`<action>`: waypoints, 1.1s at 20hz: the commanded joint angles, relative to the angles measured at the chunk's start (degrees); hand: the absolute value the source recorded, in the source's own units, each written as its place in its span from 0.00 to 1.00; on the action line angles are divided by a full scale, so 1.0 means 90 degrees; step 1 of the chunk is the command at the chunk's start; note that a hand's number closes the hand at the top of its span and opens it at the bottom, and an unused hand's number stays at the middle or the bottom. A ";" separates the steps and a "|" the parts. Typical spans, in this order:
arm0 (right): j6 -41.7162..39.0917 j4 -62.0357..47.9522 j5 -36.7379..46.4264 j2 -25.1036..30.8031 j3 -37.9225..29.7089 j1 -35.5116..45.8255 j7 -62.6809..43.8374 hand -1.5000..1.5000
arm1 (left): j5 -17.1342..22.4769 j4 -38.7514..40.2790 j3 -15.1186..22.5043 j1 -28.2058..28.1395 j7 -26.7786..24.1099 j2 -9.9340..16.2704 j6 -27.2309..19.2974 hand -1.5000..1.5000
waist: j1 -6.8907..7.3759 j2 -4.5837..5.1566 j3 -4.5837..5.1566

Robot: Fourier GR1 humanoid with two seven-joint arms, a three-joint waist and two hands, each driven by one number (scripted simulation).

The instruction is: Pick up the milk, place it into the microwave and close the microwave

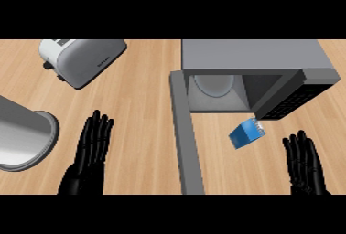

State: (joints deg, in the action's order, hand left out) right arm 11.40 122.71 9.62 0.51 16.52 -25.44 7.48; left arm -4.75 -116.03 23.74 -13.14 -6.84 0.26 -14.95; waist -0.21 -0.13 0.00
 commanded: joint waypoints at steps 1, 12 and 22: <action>-0.0107 -0.0565 -0.0448 0.0127 -0.0390 -0.0254 0.0840 0.00 | -0.0168 0.0675 0.0668 0.0093 -0.0526 -0.0027 -0.0682 0.00 | -0.0014 0.0008 -0.0003; 0.0788 -0.2287 -0.0326 -0.0053 -0.0127 0.0326 0.1803 0.00 | 0.0046 0.0288 0.0879 -0.0394 -0.0487 0.0099 -0.0679 0.00 | 0.0021 0.0011 0.0000; 0.0413 -0.4626 -0.0963 0.0135 -0.1730 0.1990 0.2537 0.00 | 0.0651 -0.0105 0.0702 -0.0992 -0.0970 0.0806 -0.0347 0.00 | 0.0070 0.0015 -0.0001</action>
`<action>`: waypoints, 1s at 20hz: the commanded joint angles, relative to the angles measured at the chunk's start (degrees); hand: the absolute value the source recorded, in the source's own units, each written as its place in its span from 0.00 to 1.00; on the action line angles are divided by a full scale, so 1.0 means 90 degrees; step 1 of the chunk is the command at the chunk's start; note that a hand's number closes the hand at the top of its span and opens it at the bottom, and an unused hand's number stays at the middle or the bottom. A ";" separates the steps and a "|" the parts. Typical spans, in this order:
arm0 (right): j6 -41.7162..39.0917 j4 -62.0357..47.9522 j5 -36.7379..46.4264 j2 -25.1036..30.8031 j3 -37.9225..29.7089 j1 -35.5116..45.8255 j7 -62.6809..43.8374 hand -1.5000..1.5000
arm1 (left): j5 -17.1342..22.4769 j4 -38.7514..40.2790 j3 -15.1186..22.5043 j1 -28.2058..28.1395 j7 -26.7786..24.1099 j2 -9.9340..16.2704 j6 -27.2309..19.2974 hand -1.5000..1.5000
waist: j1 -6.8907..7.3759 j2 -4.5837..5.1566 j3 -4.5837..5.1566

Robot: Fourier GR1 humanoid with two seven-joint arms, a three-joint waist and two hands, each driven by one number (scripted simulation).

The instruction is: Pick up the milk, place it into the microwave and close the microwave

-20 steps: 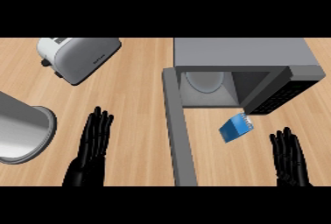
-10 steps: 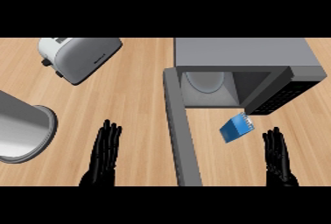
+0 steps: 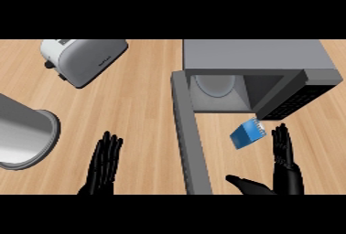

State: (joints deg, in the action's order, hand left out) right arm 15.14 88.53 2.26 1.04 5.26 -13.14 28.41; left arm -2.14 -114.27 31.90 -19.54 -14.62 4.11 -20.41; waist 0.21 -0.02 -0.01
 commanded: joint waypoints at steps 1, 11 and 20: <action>-0.0112 -0.0863 -0.0217 0.0221 -0.0614 0.0727 0.0192 0.00 | 0.0399 -0.0090 -0.0054 -0.0466 -0.0405 0.0345 0.0263 0.00 | 0.0018 0.0000 0.0001; 0.0569 -0.3273 0.0072 -0.0010 -0.1145 0.2087 0.1251 0.00 | 0.1085 -0.0249 -0.0651 -0.0626 -0.0599 0.0757 0.0643 0.00 | 0.0035 0.0007 0.0000; 0.0102 -0.5337 -0.0499 0.0405 -0.2071 0.2786 0.3022 1.00 | 0.1296 -0.0138 -0.0867 -0.0928 -0.0913 0.0936 0.0986 0.00 | 0.0033 0.0009 -0.0003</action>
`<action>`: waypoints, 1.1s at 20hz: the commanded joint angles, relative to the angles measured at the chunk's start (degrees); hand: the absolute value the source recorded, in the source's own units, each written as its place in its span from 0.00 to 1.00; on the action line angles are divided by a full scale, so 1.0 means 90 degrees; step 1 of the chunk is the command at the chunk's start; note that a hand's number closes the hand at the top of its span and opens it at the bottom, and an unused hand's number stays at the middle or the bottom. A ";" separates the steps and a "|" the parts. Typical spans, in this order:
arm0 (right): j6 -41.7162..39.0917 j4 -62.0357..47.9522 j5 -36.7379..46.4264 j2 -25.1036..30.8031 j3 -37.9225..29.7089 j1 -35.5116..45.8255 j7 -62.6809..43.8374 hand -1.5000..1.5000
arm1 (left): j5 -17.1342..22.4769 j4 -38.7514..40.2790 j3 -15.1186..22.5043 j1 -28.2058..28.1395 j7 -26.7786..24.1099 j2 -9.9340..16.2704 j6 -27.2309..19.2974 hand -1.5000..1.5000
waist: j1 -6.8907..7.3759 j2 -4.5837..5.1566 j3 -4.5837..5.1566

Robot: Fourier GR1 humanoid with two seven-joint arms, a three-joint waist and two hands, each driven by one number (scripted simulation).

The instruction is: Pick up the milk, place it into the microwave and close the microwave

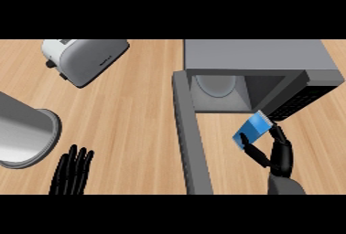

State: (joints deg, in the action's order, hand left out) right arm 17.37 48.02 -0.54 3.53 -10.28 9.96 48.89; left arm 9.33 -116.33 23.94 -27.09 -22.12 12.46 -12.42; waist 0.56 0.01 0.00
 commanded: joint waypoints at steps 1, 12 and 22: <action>0.0180 -0.0616 -0.0105 0.0184 -0.0309 0.0568 0.0165 1.00 | 0.0148 -0.0048 -0.0202 -0.0040 0.0002 -0.0010 0.0030 0.00 | -0.0008 0.0003 -0.0003; 0.0131 -0.2723 0.0634 0.0834 -0.0135 0.1514 0.0595 1.00 | 0.0636 -0.0498 -0.0600 -0.0563 -0.0075 0.0456 0.0603 0.00 | 0.0093 0.0032 -0.0011; -0.1312 -0.2874 0.0438 0.0503 -0.0008 0.1856 0.1473 1.00 | 0.0799 -0.0058 -0.0902 -0.0571 -0.0414 0.0424 0.0900 0.00 | 0.0054 0.0017 -0.0008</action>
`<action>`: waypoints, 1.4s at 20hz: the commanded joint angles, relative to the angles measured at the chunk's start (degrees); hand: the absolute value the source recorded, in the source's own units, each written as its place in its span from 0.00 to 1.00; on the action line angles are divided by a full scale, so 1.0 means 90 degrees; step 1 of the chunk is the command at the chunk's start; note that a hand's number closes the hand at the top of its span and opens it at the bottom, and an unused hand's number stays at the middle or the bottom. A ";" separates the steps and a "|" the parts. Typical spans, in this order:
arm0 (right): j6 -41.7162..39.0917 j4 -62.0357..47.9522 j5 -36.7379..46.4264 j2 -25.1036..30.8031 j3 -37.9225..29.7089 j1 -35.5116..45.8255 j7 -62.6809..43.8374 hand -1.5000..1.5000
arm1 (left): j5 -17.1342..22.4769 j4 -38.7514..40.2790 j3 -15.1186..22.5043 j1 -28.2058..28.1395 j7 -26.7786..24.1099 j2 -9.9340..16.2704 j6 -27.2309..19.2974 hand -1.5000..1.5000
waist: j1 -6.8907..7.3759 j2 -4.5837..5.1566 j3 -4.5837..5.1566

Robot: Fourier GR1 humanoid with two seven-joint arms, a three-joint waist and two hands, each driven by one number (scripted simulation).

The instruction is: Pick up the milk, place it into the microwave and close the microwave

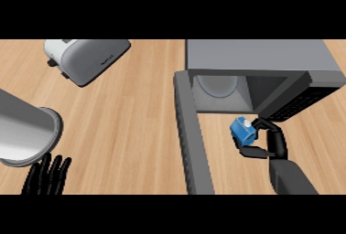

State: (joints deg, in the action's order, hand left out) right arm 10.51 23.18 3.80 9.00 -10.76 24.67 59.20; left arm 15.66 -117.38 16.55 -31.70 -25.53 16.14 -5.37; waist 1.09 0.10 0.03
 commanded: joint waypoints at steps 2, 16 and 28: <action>-0.0648 -0.0054 -0.0038 -0.0179 0.0103 0.0264 0.0367 1.00 | 0.0195 0.0001 -0.0258 0.0101 0.0072 0.0048 0.0144 0.00 | -0.0025 0.0006 -0.0009; 0.0710 0.2507 0.0156 -0.0948 0.0816 -0.0263 -0.1300 1.00 | 0.0284 0.0156 -0.0567 -0.0371 -0.0170 -0.0032 0.0541 0.00 | -0.0082 -0.0024 -0.0002; 0.1225 0.1644 0.0478 -0.0516 0.0651 0.1276 -0.2683 1.00 | 0.0418 0.0463 -0.0958 -0.0026 -0.0103 -0.0153 0.0835 0.00 | -0.0008 0.0012 -0.0006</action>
State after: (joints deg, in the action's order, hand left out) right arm 19.78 43.51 6.98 2.87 -3.43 29.61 38.31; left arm 18.34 -113.30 9.81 -33.63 -27.44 14.64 1.78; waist 0.64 0.04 -0.01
